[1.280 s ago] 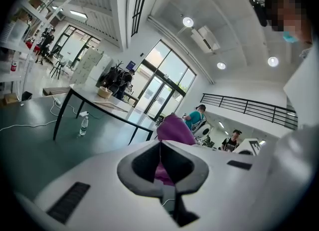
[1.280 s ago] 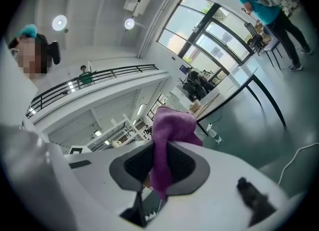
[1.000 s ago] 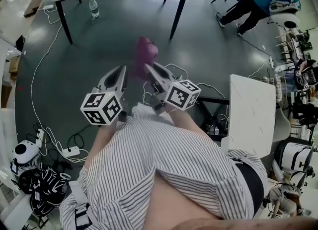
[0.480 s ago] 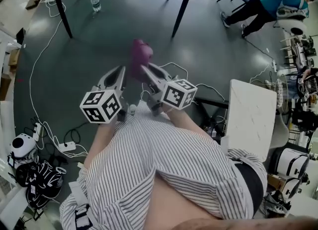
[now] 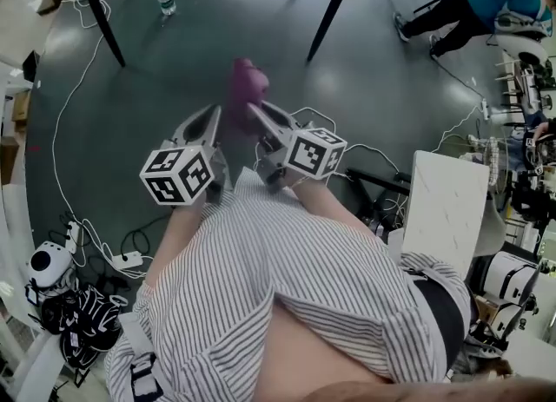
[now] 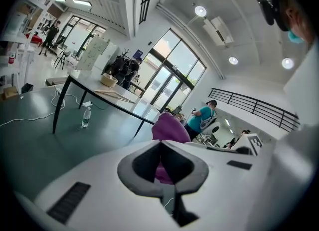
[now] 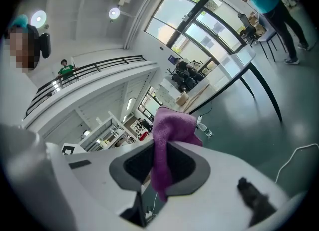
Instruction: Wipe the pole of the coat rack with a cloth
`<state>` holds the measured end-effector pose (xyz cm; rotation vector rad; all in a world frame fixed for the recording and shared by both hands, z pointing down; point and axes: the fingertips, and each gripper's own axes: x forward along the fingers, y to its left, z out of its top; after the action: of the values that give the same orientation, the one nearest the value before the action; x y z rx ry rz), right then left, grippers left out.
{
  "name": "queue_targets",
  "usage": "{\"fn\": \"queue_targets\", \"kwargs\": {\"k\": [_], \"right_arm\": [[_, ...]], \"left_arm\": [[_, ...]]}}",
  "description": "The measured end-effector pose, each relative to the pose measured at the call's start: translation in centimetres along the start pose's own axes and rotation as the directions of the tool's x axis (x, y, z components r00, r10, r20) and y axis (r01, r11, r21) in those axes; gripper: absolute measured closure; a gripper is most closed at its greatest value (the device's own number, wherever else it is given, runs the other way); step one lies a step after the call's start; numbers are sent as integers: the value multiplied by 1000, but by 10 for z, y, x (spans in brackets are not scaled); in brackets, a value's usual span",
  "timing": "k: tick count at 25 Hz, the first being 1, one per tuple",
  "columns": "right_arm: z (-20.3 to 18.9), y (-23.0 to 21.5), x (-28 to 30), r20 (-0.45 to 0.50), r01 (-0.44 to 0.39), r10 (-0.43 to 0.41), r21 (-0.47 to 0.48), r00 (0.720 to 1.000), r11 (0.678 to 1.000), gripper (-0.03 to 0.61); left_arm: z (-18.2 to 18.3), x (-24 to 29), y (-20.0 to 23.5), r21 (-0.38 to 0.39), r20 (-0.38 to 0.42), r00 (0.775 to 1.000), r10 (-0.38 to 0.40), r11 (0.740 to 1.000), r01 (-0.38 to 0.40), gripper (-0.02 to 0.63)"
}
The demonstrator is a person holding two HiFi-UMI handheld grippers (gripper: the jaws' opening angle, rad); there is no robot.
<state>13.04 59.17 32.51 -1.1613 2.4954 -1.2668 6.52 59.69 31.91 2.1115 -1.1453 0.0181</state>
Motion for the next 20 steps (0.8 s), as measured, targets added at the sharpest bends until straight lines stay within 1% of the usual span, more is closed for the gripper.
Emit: {"fn": "queue_targets", "kwargs": {"k": [2,6,9,12,15,18,20], "right_arm": [[17,-4,27,8,10,-10,9,1000,1000,503],[56,1,83,31,12,-11,-19,999,1000,503],[84,4,124,52,6,-4,-47,999,999,503],[105,5,157,76,5,-1,-53,997,999,503],[114,1,179,84,19,-15,-53,996,998,503],[117,-7,195,58,38,-35,-50,998,998,503],[123,-16,205,55,54,-51,-38,997,998,503]], "left_arm": [[24,16,17,19,-11,1000,-7,1000,7,601],[79,39,45,109,-41,999,-34,993,38,601],[117,57,70,114,-27,998,-54,992,57,601],[150,75,92,122,-28,997,-72,990,75,601],[165,88,109,132,-41,997,-65,989,70,601],[172,96,125,96,-29,999,-44,994,46,601],[176,103,135,89,-33,999,-39,995,42,600]]}}
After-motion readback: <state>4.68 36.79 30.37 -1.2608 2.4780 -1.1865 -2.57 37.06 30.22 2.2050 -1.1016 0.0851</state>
